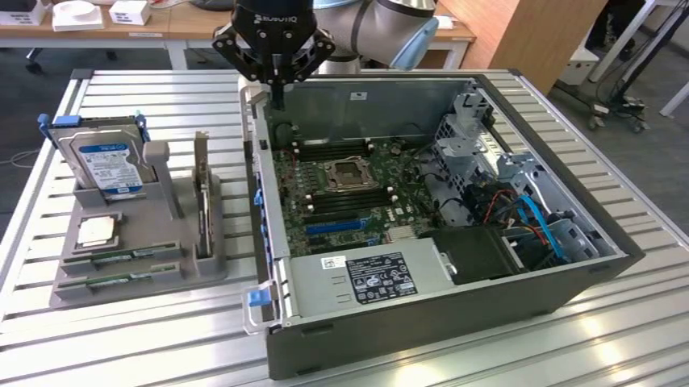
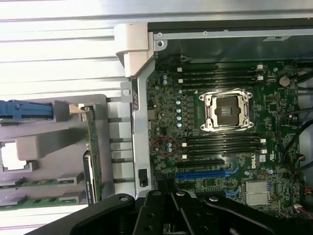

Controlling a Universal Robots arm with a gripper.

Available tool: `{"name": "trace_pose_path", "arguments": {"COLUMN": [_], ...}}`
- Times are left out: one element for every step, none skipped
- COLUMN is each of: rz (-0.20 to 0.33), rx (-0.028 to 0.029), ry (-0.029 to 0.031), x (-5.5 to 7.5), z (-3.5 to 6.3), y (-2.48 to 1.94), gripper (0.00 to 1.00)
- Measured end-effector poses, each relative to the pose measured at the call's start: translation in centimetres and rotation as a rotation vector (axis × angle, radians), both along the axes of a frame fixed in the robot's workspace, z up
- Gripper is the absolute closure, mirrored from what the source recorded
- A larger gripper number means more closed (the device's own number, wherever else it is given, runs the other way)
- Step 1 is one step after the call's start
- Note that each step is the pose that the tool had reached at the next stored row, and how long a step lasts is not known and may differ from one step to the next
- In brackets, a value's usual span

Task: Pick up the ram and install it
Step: 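Reach for the ram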

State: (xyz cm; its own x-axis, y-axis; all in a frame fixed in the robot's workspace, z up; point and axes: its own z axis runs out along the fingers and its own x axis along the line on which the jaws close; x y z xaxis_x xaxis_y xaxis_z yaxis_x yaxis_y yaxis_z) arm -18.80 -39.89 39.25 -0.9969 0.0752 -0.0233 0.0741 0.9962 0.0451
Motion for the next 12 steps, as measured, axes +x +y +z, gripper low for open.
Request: {"name": "trace_pose_path", "arguments": {"rz": [0.0,0.0,0.0,0.0,0.0,0.0,0.0,0.0,0.0,0.0,0.0,0.0], "rx": [0.0,0.0,0.0,0.0,0.0,0.0,0.0,0.0,0.0,0.0,0.0,0.0], "ry": [0.0,0.0,0.0,0.0,0.0001,0.0,0.0,0.0,0.0,0.0,0.0,0.0], "x": [-0.2,-0.3,-0.5,-0.6,-0.8,-0.9,-1.1,-1.2,-1.3,-1.5,-1.6,-1.8], "z": [0.0,0.0,0.0,0.0,0.0,0.0,-0.01,-0.01,-0.01,0.0,0.0,-0.01], "y": [0.0,0.0,0.0,0.0,0.0,0.0,0.0,0.0,0.0,0.0,0.0,0.0], "gripper": [0.9,0.9,0.9,0.9,0.9,0.9,0.9,0.9,0.9,0.9,0.9,0.9]}}
